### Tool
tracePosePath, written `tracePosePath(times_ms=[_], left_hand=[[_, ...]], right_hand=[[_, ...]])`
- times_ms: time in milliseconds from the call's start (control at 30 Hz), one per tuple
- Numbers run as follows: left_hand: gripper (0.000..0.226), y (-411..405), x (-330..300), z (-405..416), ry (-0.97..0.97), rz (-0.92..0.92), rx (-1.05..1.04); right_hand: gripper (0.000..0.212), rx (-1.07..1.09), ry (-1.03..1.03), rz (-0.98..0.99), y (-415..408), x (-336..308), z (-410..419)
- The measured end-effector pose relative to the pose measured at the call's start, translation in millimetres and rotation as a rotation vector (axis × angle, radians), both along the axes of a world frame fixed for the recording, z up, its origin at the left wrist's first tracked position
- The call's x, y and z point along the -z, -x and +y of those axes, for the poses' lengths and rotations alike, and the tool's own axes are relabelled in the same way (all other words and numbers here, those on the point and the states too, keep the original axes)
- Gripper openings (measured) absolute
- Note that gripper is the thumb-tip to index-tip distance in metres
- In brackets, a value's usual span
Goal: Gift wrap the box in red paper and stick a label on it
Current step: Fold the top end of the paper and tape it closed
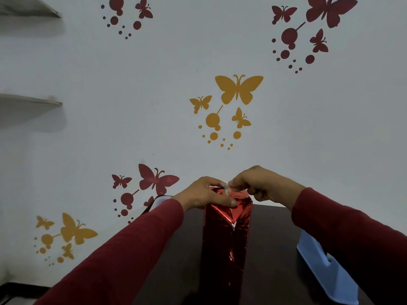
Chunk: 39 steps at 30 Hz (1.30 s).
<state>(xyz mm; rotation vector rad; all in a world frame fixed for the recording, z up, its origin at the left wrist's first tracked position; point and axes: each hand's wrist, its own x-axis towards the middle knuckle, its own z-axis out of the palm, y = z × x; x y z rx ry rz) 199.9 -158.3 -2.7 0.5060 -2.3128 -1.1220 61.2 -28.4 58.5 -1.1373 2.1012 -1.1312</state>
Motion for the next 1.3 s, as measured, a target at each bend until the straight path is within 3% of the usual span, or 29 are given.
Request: tracePosePath(times_ms=[167,333,467,733,900,1067,1200,1300], left_hand=[[0.058,3.3,1.7,-3.0,0.004,-0.023,-0.032],[0.048,2.1,0.9,-2.5,0.024,-0.013,0.005],[0.039,-0.5,-0.1,-0.3,-0.015,-0.002,-0.006],[0.047,1.2,3.0,-3.6,-0.014,0.006,0.007],[0.045,0.3,1.5,-3.0,-0.014,-0.007,0.008],[0.055,-0.8,1.3,-3.6,-0.035,-0.025,-0.010],[0.061,1.0,1.5,-4.4,-0.041,-0.023,-0.001],[0.049,-0.5,0.3,-2.0,-0.027,-0.028,0.003]], right_hand=[[0.018,0.073,0.101,-0.066,-4.7,9.8,0.3],[0.027,0.151,0.119,-0.045,-3.8,20.7,-3.5],[0.021,0.130,0.158,-0.100,-11.9,19.1,3.8],[0.020,0.088,0.178,-0.097,-24.1,14.8,18.4],[0.020,0.045,0.228,-0.204,-25.8,11.4,25.6],[0.009,0.048,0.273,-0.060,-8.8,12.1,21.4],[0.013,0.016,0.124,0.020,-0.1,5.3,16.5],[0.016,-0.060,0.012,0.098,1.0,-2.0,10.8]])
